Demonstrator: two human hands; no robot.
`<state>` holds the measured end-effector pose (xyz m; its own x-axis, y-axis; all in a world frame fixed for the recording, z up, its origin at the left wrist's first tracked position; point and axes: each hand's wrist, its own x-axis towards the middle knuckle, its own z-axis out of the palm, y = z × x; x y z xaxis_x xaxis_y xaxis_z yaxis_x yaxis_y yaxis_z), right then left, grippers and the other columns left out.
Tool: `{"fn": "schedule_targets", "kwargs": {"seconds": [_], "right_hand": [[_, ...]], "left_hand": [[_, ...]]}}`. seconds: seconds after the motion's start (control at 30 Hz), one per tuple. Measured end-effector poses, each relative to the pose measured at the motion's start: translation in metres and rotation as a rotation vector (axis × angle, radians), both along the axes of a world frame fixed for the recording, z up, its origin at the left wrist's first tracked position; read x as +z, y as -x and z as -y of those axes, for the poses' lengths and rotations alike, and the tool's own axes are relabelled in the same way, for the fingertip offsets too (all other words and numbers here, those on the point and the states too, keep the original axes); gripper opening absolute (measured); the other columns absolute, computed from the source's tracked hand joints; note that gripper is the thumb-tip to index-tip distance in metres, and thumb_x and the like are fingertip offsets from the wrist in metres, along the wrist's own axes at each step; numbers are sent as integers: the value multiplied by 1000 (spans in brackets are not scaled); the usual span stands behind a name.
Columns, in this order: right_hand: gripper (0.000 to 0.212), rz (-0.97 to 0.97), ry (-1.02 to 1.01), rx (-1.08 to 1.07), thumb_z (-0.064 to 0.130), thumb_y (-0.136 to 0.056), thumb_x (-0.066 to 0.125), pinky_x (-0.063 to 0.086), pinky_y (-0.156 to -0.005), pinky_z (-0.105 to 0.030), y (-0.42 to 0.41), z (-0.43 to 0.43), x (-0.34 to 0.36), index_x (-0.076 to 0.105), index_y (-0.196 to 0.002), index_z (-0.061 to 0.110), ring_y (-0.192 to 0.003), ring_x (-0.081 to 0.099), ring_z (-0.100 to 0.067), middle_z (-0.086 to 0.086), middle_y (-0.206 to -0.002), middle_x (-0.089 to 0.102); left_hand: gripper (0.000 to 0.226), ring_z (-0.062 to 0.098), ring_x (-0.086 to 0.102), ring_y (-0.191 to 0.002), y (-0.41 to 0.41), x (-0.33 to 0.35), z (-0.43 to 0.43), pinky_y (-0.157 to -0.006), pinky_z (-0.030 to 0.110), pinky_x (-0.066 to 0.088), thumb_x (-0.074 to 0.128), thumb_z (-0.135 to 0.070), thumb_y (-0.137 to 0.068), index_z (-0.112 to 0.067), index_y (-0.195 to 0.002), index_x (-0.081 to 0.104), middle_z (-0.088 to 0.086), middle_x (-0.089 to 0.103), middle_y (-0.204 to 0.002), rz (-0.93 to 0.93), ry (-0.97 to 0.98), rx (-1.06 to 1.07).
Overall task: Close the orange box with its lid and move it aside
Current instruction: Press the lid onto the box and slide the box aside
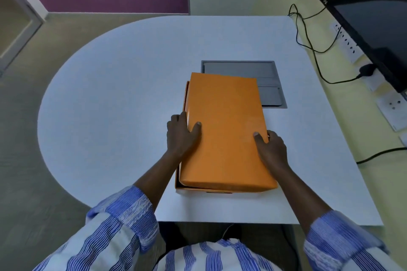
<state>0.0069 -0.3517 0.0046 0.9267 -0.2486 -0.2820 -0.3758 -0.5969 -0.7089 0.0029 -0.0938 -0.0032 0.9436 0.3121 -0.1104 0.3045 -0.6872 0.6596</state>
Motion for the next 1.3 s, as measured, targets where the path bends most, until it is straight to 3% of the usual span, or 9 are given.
{"fn": "schedule_targets", "kwargs": {"seconds": [0.3,0.43,0.57,0.7,0.77,0.87,0.97,1.17,1.3], "right_hand": [[55,-73,-103,53,57,-95,49,42,-81,-35,2,3,-6,51,-135,19,-96,54,-21,-6,-127,62],[58,-66,-101,108,59,-93,52,45,-80,-37,4,-2,-10,50,-135,20,-98,57,-22,-6,-128,62],[65,-83,-82,145,60,-91,54,48,-85,-40,3,-2,-12,46,-139,18,-111,60,-30,-8,-133,60],[74,-141,-137,183,68,-86,56,50,-85,-42,6,0,-9,40,-141,21,-104,58,-26,-6,-135,58],[79,-140,-128,201,71,-84,55,50,-89,-44,13,-2,-9,34,-144,22,-112,58,-30,-7,-139,55],[93,-95,-27,206,72,-85,51,46,-100,-52,28,-8,-13,15,-154,21,-128,51,-36,-11,-150,44],[98,-41,104,232,74,-86,45,45,-100,-54,43,-10,-20,-2,-157,25,-130,49,-38,-13,-154,37],[95,63,265,260,73,-89,40,51,-86,-50,57,-15,-34,-5,-157,24,-122,54,-39,-15,-152,37],[95,70,297,252,72,-89,41,51,-86,-51,57,-16,-38,-4,-157,22,-124,53,-39,-15,-154,34]], "left_hand": [[60,29,59,-117,25,-7,-7,-85,34,43,54,-55,-97,-11,-138,53,13,56,-135,-46,175,149],[60,28,63,-114,33,-7,-12,-92,39,54,54,-55,-97,-11,-137,52,11,61,-135,-100,207,169],[63,33,63,-120,42,-7,-11,-100,50,54,52,-54,-98,-13,-145,47,12,59,-143,-177,226,154],[73,35,62,-122,49,-6,-6,-100,51,53,49,-63,-96,-9,-145,45,14,58,-143,-239,165,139],[77,36,61,-122,53,-7,-1,-100,52,53,46,-67,-95,-7,-142,45,15,58,-142,-271,90,144],[78,37,60,-121,64,-11,14,-96,50,54,44,-71,-93,-8,-138,44,15,59,-138,-263,-58,170],[87,38,58,-124,76,-17,26,-91,49,52,42,-75,-90,-10,-147,34,16,55,-141,-241,-160,183],[95,36,60,-124,89,-29,32,-91,50,55,37,-79,-90,-14,-158,18,13,53,-145,-193,-215,188],[96,37,58,-126,89,-33,32,-93,52,54,36,-79,-90,-15,-158,16,13,51,-147,-205,-216,181]]}}
